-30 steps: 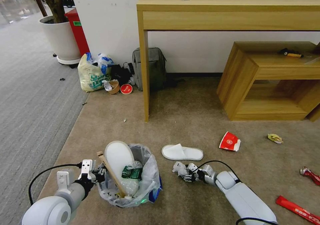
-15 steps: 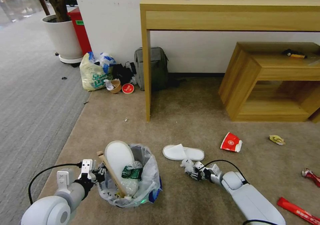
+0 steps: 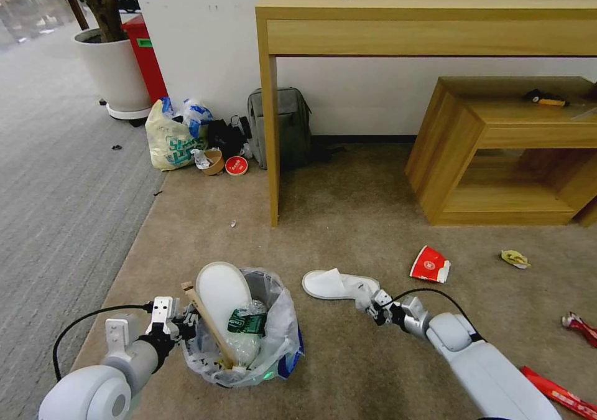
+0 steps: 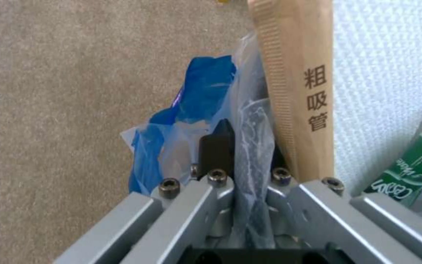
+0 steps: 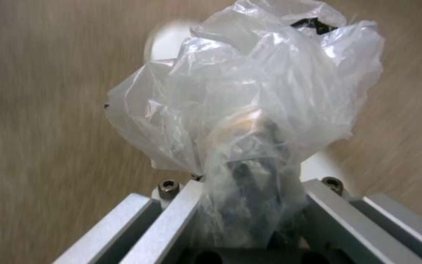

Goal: Pick up the trash bin and place the garbage on the floor into it.

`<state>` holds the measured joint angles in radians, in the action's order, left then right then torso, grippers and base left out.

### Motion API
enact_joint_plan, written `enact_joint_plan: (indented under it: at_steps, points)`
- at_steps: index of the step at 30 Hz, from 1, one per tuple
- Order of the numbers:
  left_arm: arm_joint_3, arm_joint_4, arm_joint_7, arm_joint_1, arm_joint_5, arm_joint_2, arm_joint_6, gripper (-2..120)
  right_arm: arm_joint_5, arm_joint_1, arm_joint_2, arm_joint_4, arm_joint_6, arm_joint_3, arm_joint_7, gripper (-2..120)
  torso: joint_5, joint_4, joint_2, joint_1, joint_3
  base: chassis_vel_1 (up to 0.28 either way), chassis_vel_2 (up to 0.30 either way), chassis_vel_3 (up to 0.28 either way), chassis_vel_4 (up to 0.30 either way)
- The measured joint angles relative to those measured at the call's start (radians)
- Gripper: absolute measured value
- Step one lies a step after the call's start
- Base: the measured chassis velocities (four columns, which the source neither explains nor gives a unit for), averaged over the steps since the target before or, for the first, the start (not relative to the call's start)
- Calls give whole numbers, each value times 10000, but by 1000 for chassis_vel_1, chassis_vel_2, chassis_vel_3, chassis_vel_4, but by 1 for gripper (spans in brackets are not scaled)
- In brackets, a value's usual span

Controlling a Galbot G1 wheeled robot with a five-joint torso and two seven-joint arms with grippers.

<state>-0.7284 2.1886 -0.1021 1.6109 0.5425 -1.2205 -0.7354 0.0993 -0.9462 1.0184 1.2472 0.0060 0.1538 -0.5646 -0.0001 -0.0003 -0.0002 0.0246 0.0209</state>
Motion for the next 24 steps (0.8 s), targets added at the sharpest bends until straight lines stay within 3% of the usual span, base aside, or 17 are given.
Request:
enact_joint_plan:
  at_steps: [13, 18, 24]
  points:
    - [109, -125, -2, -89, 24, 99, 0, 0, 2020, 736, -766, 3962, -1441, -201, 39, 0, 0, 1, 0, -1, -1, 0, 0, 0, 0]
    - [255, -227, 15, -199, 30, 130, 0, 0, 3282, 1294, -849, 5443, -2182, -1102, 104, 0, -1, -1, 1, -1, -1, 0, 0, 0, 0]
    - [540, -299, 95, -344, 30, 255, 0, 0, 3922, 1853, -808, 6105, -2533, -2483, 355, 0, 0, 0, 2, -2, -1, 0, 0, 0, 0]
